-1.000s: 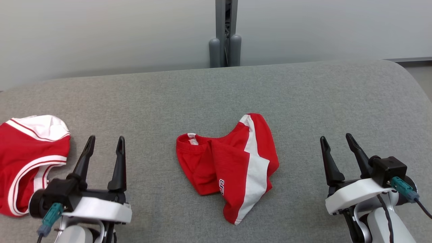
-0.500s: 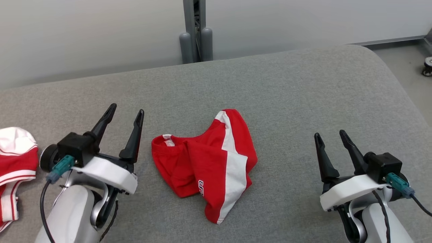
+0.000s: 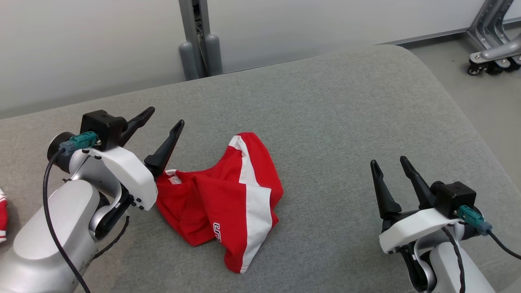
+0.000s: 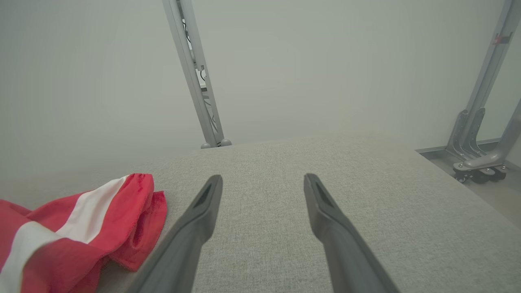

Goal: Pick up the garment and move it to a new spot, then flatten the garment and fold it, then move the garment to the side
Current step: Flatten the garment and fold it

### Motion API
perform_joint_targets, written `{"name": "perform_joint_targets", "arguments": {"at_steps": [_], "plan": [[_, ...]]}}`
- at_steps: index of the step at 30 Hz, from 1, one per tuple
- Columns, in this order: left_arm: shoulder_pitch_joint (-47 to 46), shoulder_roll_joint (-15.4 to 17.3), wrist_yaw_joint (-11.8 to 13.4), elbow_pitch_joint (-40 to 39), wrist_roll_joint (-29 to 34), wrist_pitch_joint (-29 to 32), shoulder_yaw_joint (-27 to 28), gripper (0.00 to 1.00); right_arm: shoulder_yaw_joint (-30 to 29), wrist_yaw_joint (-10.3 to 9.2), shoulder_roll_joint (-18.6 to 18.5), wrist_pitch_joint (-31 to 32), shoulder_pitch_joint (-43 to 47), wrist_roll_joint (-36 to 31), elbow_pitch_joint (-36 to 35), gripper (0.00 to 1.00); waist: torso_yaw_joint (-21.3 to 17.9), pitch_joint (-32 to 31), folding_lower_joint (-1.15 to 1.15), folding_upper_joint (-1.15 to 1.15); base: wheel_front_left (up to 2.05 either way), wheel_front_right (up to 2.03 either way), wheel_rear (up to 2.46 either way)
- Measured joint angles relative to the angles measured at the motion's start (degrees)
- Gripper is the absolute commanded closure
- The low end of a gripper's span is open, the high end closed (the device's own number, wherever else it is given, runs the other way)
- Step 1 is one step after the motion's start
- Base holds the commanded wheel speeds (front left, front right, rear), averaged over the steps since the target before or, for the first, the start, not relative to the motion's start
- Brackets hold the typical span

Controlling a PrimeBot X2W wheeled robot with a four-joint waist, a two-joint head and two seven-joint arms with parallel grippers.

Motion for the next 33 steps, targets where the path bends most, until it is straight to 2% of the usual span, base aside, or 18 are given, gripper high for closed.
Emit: {"name": "perform_joint_targets", "arguments": {"at_steps": [8, 15, 27, 33], "plan": [[-5.49, 2.85, 0.0, 3.15, -7.16, 2.75, -9.18, 0.0, 0.89, 0.0, -0.01, -0.1, -0.69, 0.91, 0.24, 0.0, -3.08, 0.89, 0.0, 0.0, 0.0, 0.0, 0.0], [-9.89, 3.97, 0.0, 5.87, -14.56, 5.87, -17.97, 0.0, 1.45, 0.0, -0.01, -0.24, -1.07, 1.69, -0.04, 0.0, -5.58, 1.78, 0.0, 0.0, 0.0, 0.0, 0.0], [-15.92, 3.88, 0.0, 12.0, -24.5, 10.85, -30.92, 0.0, 2.34, 0.0, 0.01, -0.24, -2.0, 2.47, -0.42, 0.0, -8.49, 4.05, 0.0, 0.0, 0.0, 0.0, 0.0], [-16.47, 2.97, 0.0, 14.8, -29.05, 13.55, -33.89, 0.0, 2.46, 0.0, 0.0, -0.24, -2.22, 2.8, -0.58, 0.0, -9.32, 5.02, 0.0, 0.0, 0.0, 0.0, 0.0]]}}
